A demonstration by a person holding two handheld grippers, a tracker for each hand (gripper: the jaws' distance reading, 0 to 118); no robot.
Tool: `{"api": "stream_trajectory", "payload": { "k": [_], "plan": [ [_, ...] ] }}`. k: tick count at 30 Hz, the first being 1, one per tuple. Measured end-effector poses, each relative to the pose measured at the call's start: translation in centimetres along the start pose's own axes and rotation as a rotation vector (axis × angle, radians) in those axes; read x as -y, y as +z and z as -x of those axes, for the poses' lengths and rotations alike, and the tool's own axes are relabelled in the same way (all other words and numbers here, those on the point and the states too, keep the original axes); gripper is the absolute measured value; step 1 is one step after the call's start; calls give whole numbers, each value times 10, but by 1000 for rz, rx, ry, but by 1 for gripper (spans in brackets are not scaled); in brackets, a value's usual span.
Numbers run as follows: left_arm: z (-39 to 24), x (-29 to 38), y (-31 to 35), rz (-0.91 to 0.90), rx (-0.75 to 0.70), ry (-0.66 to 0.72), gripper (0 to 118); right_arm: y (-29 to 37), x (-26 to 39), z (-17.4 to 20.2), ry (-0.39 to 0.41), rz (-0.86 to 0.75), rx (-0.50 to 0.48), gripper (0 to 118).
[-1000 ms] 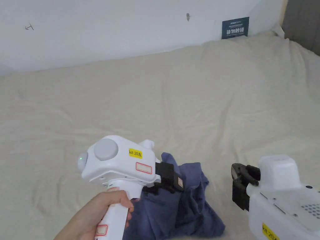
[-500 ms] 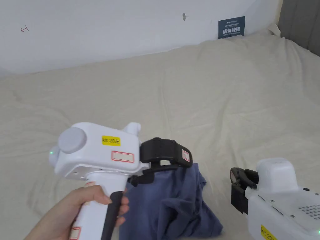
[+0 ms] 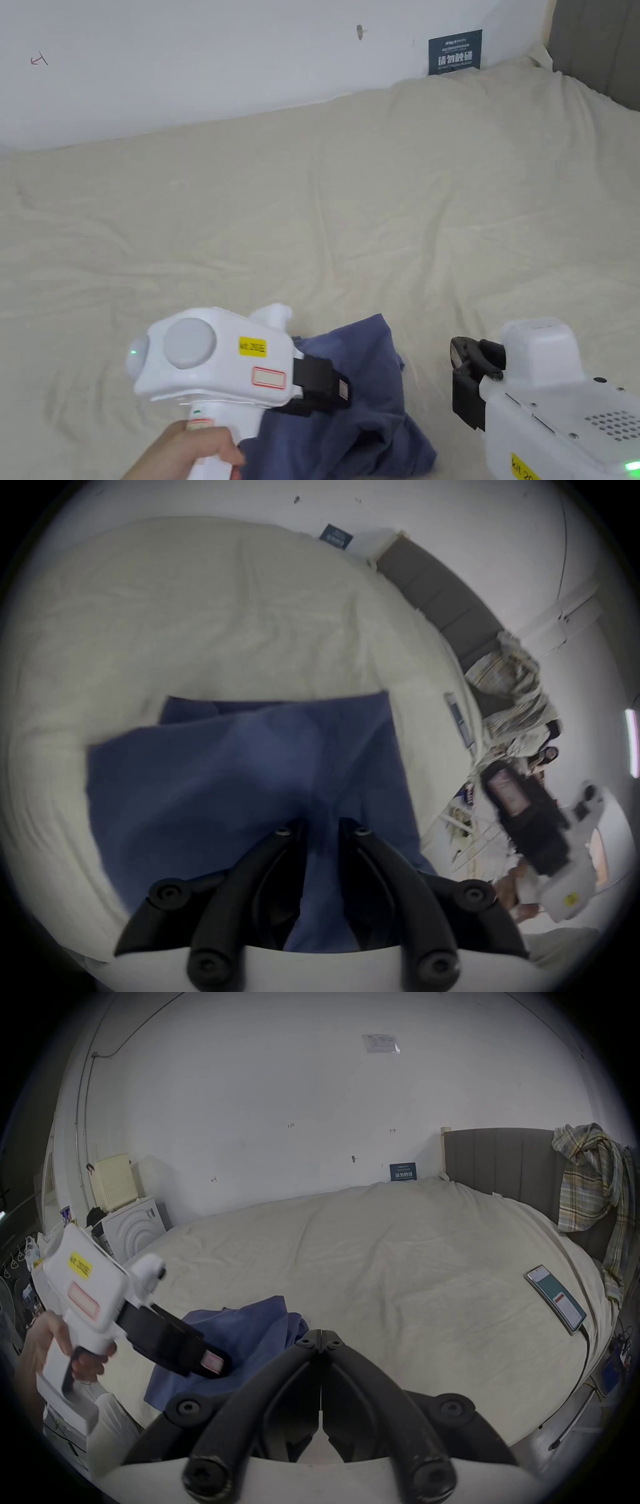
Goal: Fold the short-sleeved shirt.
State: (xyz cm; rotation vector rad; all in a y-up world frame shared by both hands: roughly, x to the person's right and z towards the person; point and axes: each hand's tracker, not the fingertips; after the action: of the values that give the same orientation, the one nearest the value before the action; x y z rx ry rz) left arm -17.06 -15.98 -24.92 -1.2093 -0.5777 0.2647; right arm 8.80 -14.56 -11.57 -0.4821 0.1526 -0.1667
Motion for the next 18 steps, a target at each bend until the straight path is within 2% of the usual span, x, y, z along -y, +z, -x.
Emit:
{"api": "stream_trajectory", "payload": {
  "k": [2, 6, 11, 14, 18],
  "plan": [
    [-8, 2, -17, 32, -46, -13, 20, 1, 1, -4, -3, 3, 6, 0],
    [-22, 2, -28, 30, 25, 3, 18, 1, 4, -13, -7, 13, 20, 0],
    [-48, 3, -40, 42, -47, -72, 18, 1, 7, -22, -21, 24, 40, 0],
    [-58, 4, -39, 46, -26, -91, 18, 1, 6, -25, -26, 29, 43, 0],
    [-64, 9, -26, 32, 87, -95, 18, 4, 4, -23, -6, 29, 54, 0]
  ]
}}
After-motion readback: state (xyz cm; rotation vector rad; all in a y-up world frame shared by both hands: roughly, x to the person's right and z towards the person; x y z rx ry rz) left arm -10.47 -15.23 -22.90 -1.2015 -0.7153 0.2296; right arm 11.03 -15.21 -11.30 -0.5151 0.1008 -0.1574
